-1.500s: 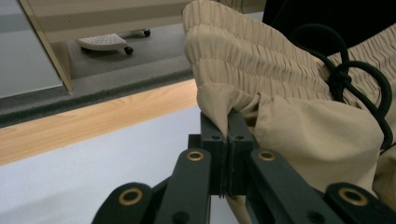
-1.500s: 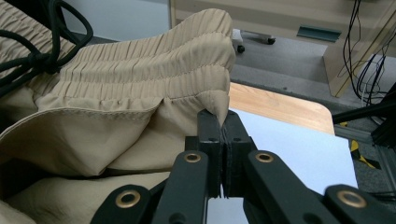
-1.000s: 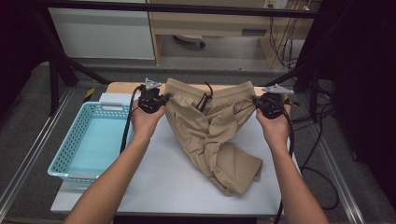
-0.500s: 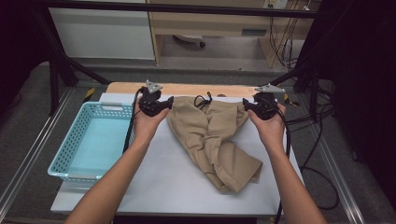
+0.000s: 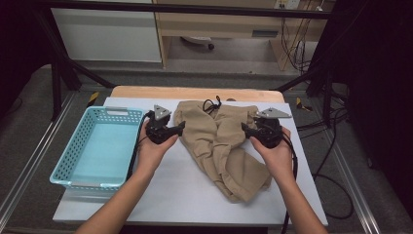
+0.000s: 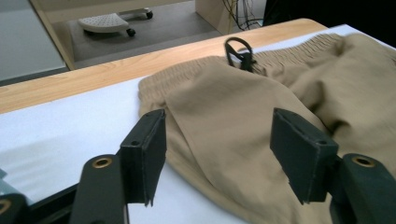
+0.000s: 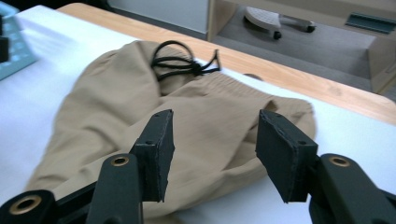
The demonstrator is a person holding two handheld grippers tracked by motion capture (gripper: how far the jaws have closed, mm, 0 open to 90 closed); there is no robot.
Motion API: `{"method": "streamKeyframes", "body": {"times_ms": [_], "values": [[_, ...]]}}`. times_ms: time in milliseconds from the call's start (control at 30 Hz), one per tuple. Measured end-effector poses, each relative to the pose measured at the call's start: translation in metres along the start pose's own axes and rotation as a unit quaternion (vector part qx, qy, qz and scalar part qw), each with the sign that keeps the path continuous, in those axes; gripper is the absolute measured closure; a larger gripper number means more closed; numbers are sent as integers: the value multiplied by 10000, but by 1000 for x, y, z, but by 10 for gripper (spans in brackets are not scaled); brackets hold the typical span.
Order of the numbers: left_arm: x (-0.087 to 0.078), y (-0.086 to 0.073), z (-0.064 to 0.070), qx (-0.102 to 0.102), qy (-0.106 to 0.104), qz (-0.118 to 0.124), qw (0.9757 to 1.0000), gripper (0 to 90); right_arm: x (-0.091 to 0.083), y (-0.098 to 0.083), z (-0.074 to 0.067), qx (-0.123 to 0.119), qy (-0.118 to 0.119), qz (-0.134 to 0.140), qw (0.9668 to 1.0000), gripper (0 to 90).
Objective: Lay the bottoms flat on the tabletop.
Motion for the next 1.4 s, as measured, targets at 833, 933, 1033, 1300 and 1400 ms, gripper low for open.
{"method": "streamKeyframes", "body": {"times_ms": [833,933,1033,1300,1400], "values": [[-47,-71,31,-221,-459,-54,9987,216,-24,-75,-60,-125,660,-402,9969,323],[-56,-79,37,-98,-478,-191,9986,210,-26,-86,-65,-75,716,-538,9959,290],[-64,-89,45,12,-519,-228,9984,201,-29,-94,-71,-178,703,-617,9955,266],[-58,-101,42,-246,-536,-254,9979,182,-19,-115,-84,-284,727,-826,9935,292],[-60,-104,38,-374,-515,-255,9976,185,-19,-120,-88,-470,711,-840,9928,341]]}}
Point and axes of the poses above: each handheld gripper's, and its own axes: x roughly forward along the jaws, y roughly out of its top, z roughly to its right, the point moved 2 cm from there along x, roughly forward along the jaws, and after that the axes turned 11 degrees about x, right-handed, at the moved point
